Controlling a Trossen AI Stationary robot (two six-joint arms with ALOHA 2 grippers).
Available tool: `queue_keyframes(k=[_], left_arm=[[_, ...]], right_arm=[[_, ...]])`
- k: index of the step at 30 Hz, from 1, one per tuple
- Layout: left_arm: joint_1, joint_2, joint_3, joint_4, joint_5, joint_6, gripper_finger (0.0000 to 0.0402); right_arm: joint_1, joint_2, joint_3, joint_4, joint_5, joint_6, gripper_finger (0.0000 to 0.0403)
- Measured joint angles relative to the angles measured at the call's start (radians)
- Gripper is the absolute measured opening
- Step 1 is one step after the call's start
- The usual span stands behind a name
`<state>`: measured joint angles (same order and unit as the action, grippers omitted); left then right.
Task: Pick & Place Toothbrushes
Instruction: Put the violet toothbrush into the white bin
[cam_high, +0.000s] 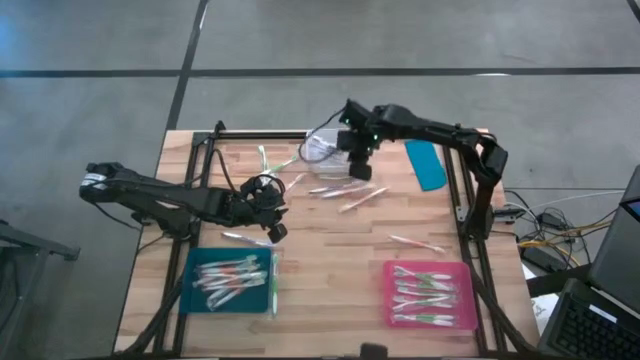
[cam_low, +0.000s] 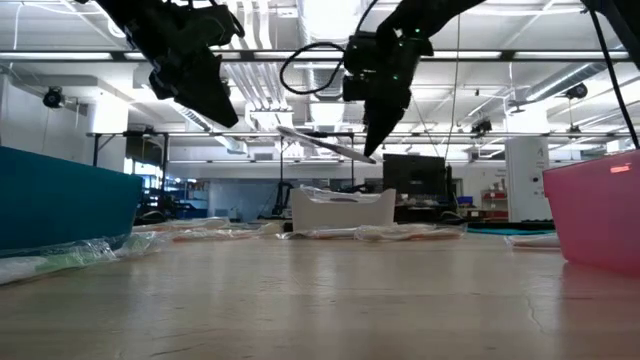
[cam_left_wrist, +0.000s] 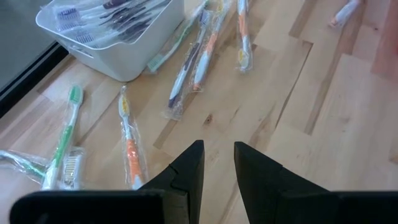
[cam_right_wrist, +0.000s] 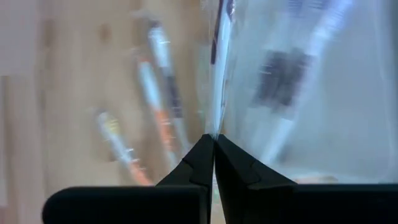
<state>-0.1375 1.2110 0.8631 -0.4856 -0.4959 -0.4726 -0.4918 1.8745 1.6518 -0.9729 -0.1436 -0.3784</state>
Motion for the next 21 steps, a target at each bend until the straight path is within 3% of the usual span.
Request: queue_keyframes(k=[9, 21], left_arm=[[-0.001, 0.0, 0.0, 0.001, 0.0, -0.01, 0.0094], [-0.001, 0.0, 0.0, 0.0, 0.001, -0.01, 0.0094]], right_arm=[[-0.109, 0.085, 0.038, 0.01, 0.016, 0.101, 0.0008], [-0.117, 0.265, 0.153, -0.101, 0.015, 0.161, 0.0008]])
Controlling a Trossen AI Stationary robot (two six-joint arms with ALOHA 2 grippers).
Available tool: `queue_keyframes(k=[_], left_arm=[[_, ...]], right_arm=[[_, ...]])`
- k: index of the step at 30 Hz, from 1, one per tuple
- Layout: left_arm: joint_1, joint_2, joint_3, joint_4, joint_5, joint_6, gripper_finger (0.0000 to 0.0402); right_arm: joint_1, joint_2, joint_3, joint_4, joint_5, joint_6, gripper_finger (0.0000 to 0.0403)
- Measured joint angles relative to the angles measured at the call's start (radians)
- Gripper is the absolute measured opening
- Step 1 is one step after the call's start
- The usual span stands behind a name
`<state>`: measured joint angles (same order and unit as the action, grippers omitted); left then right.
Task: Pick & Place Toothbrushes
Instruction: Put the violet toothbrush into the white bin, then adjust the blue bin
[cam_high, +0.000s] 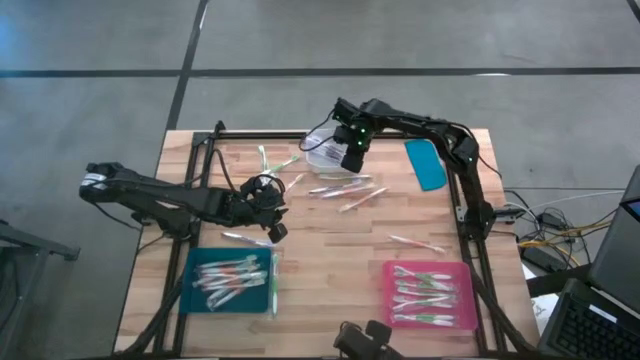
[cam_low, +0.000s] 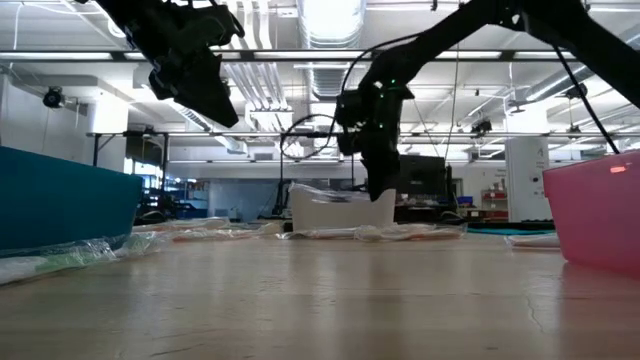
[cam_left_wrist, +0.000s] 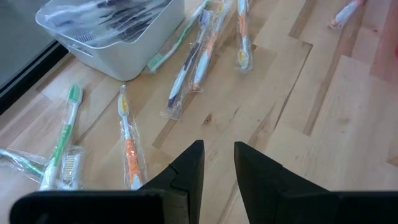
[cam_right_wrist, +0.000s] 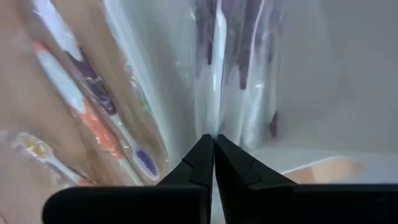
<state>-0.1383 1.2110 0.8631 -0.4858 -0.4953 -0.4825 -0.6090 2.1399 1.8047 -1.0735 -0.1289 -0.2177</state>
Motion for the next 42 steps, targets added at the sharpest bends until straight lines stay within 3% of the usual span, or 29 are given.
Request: queue_keyframes(k=[15, 27, 30, 35, 42], left_arm=[[0.001, 0.0, 0.0, 0.0, 0.0, 0.009, 0.0094], [0.0, 0.0, 0.0, -0.001, 0.001, 0.008, 0.0094], [0.001, 0.0, 0.0, -0.007, 0.048, 0.025, 0.0094], [0.0, 0.0, 0.008, -0.077, 0.156, 0.095, 0.0094], [0.004, -0.001, 0.056, -0.36, 0.163, 0.083, 0.0094]], right_arm=[[-0.001, 0.039, 0.013, -0.013, 0.0, -0.006, 0.0019], [0.0, 0.015, 0.11, -0.09, -0.004, -0.032, 0.0138], [0.0, 0.011, 0.146, -0.165, -0.029, -0.075, 0.0153], [0.011, -0.035, 0.176, -0.204, -0.034, -0.076, 0.0138], [0.043, -0.147, 0.173, -0.192, -0.038, -0.099, 0.0095]])
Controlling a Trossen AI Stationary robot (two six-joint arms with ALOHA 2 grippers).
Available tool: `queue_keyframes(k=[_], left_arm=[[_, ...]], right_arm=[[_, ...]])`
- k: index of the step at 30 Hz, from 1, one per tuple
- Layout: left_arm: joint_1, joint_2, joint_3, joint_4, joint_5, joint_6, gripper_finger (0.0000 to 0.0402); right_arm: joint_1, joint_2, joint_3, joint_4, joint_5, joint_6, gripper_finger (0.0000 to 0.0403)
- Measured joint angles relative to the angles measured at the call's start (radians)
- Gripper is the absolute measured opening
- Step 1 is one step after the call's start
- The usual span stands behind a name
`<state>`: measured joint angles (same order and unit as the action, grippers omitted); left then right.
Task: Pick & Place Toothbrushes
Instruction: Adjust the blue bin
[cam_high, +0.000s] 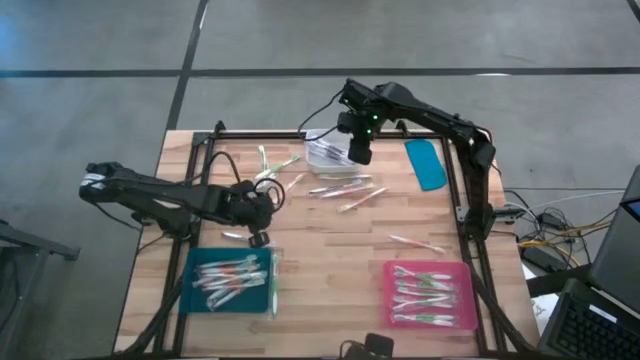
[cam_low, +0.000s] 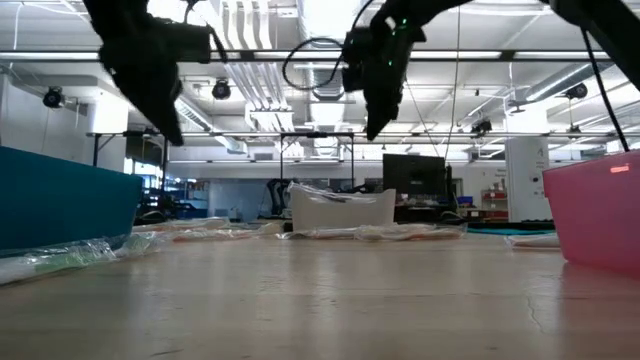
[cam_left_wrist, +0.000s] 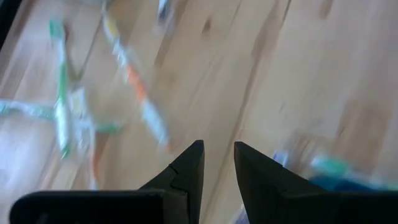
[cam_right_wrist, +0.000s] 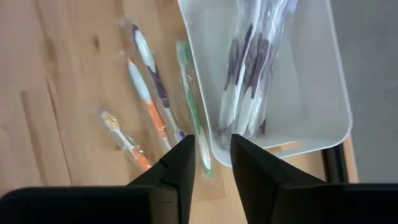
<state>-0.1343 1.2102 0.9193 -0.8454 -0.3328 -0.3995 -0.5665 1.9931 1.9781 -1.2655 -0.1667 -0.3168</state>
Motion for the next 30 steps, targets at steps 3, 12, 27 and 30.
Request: queue_keyframes(k=[3, 12, 27, 30], left_arm=[[0.003, 0.0, 0.003, -0.08, 0.0, 0.0, 0.0094], [0.036, 0.002, -0.007, -0.161, 0.204, 0.032, 0.0094], [0.118, 0.167, 0.074, -0.163, 0.358, -0.092, 0.0094], [0.12, 0.234, 0.133, -0.181, 0.359, -0.107, 0.0094]], right_arm=[[0.018, -0.044, -0.008, 0.017, -0.001, 0.007, 0.0079], [0.065, -0.179, -0.158, 0.169, -0.183, -0.011, 0.0057], [0.192, -0.337, -0.641, 0.731, -0.183, 0.029, 0.0034], [0.209, -0.344, -0.709, 0.835, -0.183, 0.052, 0.0029]])
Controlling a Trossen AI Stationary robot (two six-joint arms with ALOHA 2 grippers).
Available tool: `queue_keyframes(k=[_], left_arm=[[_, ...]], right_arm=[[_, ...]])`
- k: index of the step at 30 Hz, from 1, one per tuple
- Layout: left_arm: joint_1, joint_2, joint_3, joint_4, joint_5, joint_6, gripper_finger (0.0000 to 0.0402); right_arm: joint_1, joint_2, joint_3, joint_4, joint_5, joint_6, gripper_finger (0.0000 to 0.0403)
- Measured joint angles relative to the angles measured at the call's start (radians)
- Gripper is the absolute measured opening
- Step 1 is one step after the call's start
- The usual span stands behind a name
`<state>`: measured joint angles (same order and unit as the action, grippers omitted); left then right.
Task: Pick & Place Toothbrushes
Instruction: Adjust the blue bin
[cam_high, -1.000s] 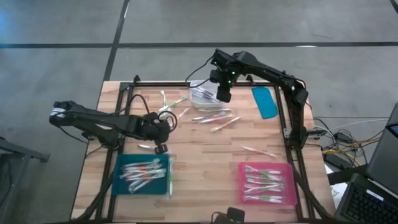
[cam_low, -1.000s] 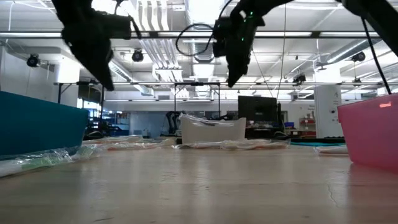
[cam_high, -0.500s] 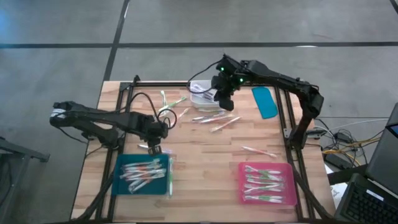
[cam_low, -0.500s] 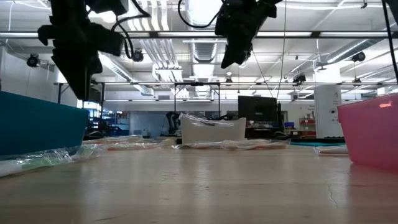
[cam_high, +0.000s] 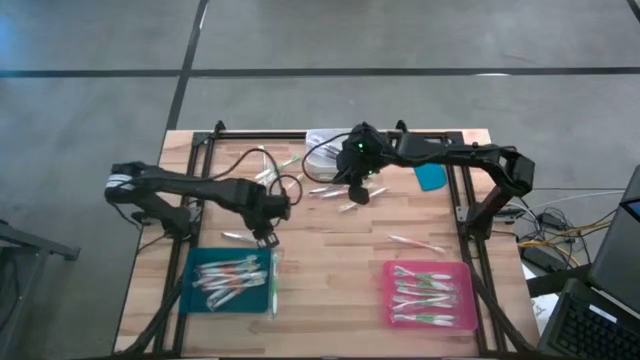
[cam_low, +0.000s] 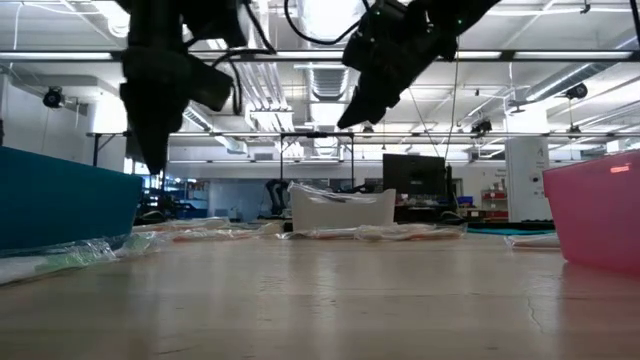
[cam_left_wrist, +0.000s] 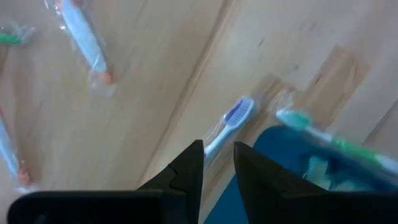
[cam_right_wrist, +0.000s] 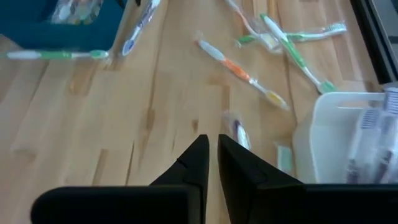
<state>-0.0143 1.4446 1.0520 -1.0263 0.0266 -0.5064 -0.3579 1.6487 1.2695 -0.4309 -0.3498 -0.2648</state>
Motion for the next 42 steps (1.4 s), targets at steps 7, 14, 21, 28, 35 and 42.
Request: queue_keyframes(k=[7, 14, 21, 28, 35, 42], left_arm=[[0.0, 0.177, 0.183, -0.171, 0.005, -0.087, 0.0094], [-0.001, 0.278, 0.268, -0.257, 0.03, -0.241, 0.0094], [-0.003, 0.295, 0.237, -0.252, 0.035, -0.442, 0.0094], [-0.003, 0.315, 0.204, -0.231, 0.036, -0.596, 0.007], [-0.008, 0.367, 0.205, -0.188, 0.044, -0.679, 0.0009], [-0.007, 0.412, 0.204, -0.189, 0.143, -0.696, 0.0005]], right_arm=[[0.026, -0.002, -0.13, 0.218, 0.001, 0.085, 0.0011], [0.03, -0.037, -0.232, 0.315, 0.019, 0.066, 0.0008], [0.022, -0.139, -0.3, 0.318, 0.123, 0.054, 0.0008], [-0.001, -0.253, -0.394, 0.366, 0.15, 0.045, 0.0008], [-0.047, -0.352, -0.495, 0.427, 0.151, 0.056, 0.0008], [-0.079, -0.384, -0.526, 0.442, 0.151, 0.067, 0.0008]])
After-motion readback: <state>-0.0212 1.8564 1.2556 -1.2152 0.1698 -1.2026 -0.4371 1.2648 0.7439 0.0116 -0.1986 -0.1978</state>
